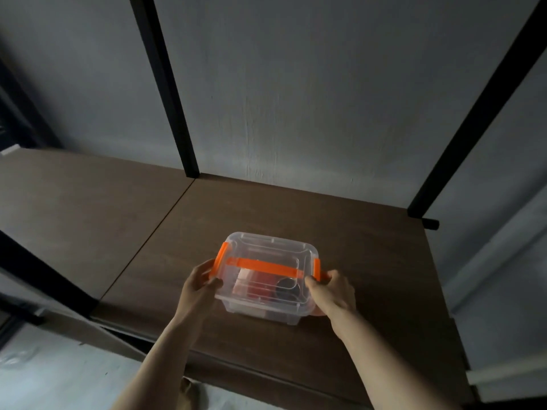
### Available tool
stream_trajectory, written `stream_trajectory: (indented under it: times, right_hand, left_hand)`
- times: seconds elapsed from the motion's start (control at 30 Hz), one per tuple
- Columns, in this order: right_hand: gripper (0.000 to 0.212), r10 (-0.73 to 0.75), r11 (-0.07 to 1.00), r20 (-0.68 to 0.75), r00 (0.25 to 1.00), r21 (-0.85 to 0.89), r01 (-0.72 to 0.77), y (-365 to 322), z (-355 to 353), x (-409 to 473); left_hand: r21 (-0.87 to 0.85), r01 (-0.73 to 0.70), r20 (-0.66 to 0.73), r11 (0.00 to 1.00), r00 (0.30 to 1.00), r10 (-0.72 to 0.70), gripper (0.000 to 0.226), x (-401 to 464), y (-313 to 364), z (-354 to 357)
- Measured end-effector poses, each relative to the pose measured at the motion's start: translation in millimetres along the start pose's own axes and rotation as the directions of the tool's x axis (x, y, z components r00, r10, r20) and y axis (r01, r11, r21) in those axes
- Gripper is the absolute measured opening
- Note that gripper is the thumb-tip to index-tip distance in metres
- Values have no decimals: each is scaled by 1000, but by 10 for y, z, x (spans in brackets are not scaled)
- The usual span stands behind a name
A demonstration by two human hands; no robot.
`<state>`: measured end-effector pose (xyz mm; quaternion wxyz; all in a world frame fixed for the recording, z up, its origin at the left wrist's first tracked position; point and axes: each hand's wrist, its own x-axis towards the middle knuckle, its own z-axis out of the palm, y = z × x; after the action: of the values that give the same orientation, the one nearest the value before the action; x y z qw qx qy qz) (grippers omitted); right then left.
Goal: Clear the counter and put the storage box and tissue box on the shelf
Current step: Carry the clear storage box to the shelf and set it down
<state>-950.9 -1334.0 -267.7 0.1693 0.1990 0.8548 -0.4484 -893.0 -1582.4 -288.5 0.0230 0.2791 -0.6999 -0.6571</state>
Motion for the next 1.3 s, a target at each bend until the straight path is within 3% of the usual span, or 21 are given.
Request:
stream_trajectory:
  times: [0.27,0.5,0.57,0.83,1.03,1.3]
  right_hand:
    - [28,-22,1000,16,1000,9,22,151,20,-29]
    - [37,-51,998,39,998,-33,53,165,2,-120]
    - [41,-107,987,17,994,-119,108,185,-26,-159]
    - [48,-310,863,14,951,-416,288,181,-200,-437]
    - [58,-418,697,149,896,-579,422,177,-322,-600]
    - [54,-584,491,274,764,-630,601,341,-701,-795]
  left_hand:
    - [50,2,15,999,1000,-3,51,-30,-165,7]
    - [257,-50,-6,965,999,53,54,-26,-176,32]
    - [350,-75,-24,934,996,89,53,-59,-148,47]
    - [534,-120,-74,837,979,188,57,-326,-91,-11]
    - [649,-148,-71,747,965,253,63,-660,6,-32]
    - [788,-116,-100,604,945,313,71,-1337,135,207]
